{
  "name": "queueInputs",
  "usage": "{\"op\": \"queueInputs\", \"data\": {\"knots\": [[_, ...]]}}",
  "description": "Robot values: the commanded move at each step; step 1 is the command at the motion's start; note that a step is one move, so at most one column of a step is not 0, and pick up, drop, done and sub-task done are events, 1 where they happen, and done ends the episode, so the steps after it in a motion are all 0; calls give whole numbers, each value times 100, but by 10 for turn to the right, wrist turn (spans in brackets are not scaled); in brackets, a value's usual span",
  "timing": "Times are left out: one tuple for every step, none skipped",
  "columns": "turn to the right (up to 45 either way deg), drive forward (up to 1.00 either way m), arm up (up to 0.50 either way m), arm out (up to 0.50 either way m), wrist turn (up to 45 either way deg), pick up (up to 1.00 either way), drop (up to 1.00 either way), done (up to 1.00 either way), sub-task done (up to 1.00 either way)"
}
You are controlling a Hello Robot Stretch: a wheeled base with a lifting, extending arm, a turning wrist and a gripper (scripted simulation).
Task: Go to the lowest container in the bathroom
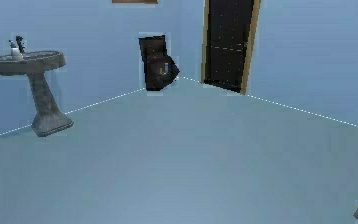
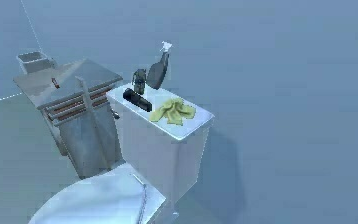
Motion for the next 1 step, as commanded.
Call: {"op": "queueInputs", "data": {"knots": [[60,0,0,0,0,0,0,0,0]]}}
